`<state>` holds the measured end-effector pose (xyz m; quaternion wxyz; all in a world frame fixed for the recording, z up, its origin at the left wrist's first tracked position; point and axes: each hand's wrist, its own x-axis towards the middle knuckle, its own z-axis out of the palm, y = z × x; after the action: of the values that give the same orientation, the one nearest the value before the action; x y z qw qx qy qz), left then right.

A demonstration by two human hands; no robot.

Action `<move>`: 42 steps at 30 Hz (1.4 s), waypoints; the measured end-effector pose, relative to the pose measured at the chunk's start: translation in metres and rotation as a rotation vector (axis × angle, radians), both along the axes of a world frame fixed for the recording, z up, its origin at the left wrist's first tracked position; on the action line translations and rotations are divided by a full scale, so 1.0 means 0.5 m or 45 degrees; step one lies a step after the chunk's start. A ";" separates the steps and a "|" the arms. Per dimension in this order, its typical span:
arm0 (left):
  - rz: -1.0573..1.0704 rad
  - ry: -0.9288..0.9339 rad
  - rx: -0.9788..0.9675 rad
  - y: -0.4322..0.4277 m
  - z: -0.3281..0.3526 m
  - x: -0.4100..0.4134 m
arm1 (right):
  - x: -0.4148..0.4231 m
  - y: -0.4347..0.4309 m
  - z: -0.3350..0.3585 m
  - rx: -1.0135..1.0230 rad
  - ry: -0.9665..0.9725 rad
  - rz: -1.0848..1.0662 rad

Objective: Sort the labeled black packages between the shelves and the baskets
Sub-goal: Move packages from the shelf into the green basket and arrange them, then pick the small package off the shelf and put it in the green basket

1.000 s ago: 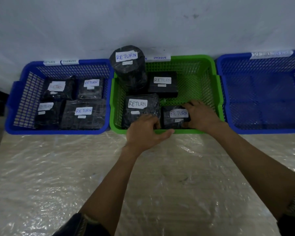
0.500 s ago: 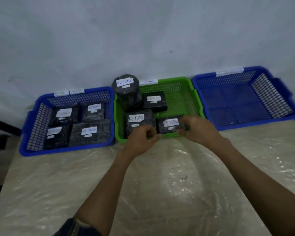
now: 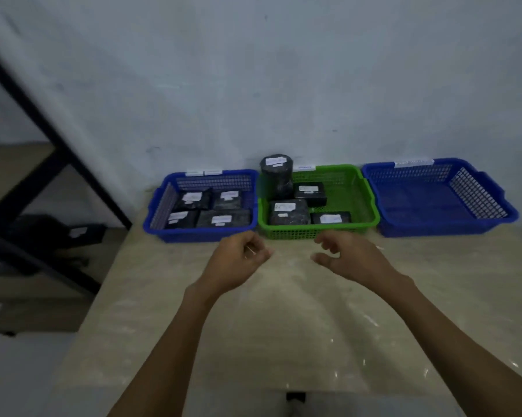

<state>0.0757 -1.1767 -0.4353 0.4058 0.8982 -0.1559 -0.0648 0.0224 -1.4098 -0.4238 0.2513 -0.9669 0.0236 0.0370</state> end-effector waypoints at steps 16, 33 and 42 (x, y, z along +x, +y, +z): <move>0.226 -0.080 0.070 0.656 0.138 -0.332 | -0.179 0.656 0.139 -0.009 -0.081 0.434; 0.405 0.109 0.282 1.378 0.182 -0.309 | -0.076 1.390 0.186 -0.152 0.134 0.827; 0.479 0.092 0.388 1.697 0.245 -0.136 | 0.157 1.743 0.224 -0.089 0.109 0.948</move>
<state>0.0078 -0.3282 -0.3130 0.2758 0.9594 0.0404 -0.0428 0.1010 -0.5385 -0.3116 0.1863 -0.9148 -0.3178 0.1655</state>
